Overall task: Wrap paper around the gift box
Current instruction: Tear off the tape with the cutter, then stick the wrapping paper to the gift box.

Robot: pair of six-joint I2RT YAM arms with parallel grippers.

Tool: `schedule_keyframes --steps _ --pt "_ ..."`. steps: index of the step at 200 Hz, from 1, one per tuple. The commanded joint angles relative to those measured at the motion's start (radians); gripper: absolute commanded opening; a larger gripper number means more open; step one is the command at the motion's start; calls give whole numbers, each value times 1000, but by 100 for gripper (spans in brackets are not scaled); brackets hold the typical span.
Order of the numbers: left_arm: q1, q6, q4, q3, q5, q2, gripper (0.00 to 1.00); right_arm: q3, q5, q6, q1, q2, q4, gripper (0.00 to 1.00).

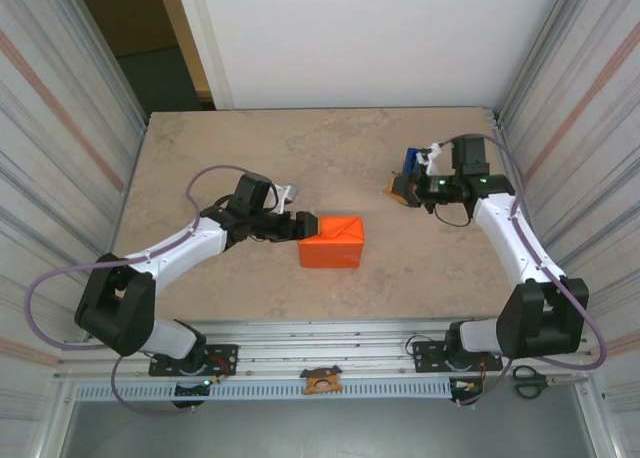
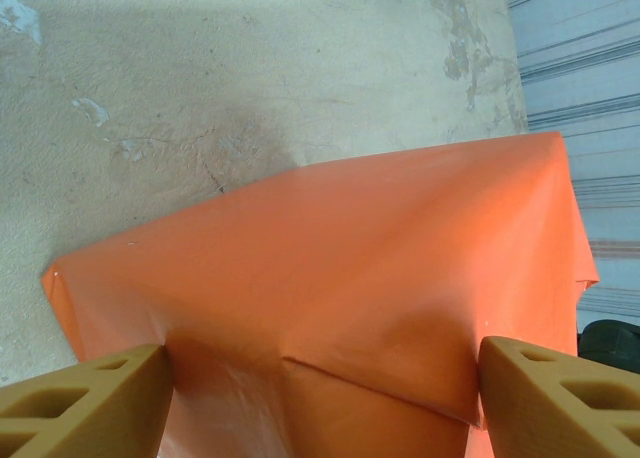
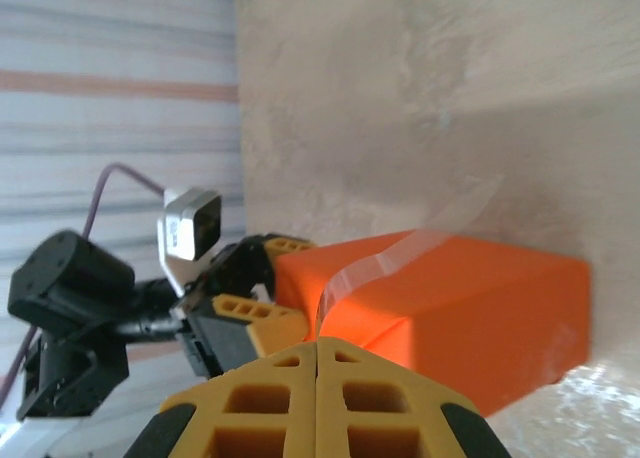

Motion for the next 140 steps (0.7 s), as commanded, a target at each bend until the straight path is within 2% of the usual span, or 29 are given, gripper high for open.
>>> schedule_keyframes --steps 1,42,140 --pt "-21 26 -93 -29 -22 35 78 28 -16 118 97 18 85 0" --pt "-21 23 -90 -32 -24 32 78 69 -19 127 217 64 70 0" --pt "-26 15 -75 -41 -22 33 78 20 -26 206 353 83 94 0"
